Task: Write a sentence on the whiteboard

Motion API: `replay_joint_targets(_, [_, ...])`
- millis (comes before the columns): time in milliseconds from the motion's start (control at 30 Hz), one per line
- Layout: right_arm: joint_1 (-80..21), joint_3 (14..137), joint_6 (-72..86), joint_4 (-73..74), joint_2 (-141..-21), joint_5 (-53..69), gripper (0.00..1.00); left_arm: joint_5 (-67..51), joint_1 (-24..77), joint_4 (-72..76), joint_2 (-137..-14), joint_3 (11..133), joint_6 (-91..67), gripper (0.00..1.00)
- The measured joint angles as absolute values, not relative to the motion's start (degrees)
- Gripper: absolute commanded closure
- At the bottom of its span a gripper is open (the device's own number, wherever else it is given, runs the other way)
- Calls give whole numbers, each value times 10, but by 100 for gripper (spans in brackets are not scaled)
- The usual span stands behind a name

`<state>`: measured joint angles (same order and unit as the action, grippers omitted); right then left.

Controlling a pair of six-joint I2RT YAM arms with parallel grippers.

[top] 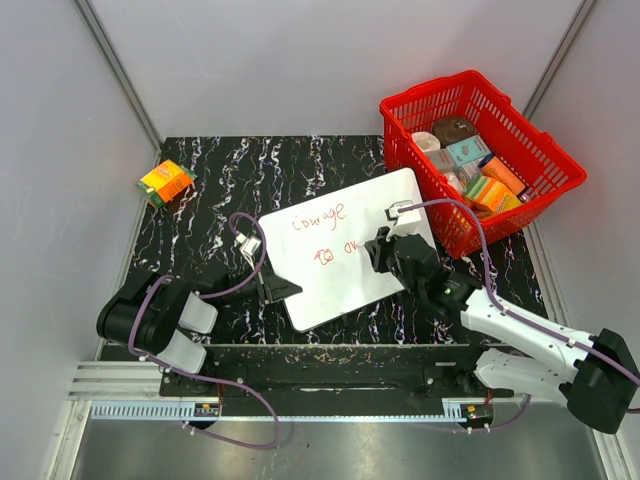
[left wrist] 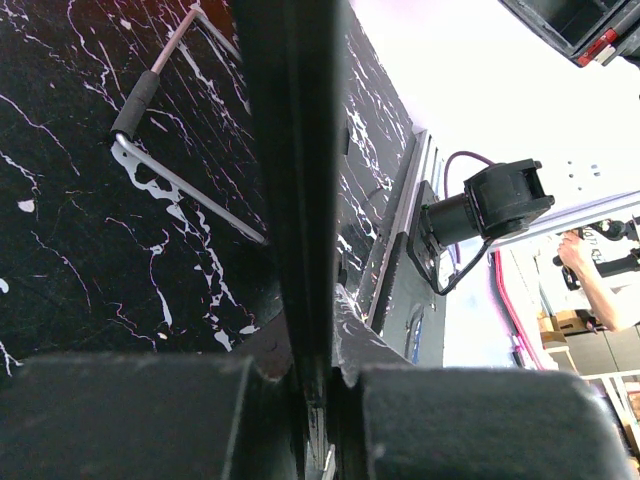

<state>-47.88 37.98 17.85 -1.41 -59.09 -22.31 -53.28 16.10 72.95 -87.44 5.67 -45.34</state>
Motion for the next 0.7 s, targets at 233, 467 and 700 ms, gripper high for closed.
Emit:
replay_joint_targets(233, [-479, 379, 179, -19, -597, -220, 100, -531, 161, 725, -874, 57, -455, 100])
replay_joint_targets(467, [-479, 379, 180, -19, -599, -231, 100, -530, 162, 721, -874, 60, -455, 100])
replay_joint_targets(700, [-479, 379, 181, -19, -599, -250, 100, -529, 163, 721, -874, 60, -455, 100])
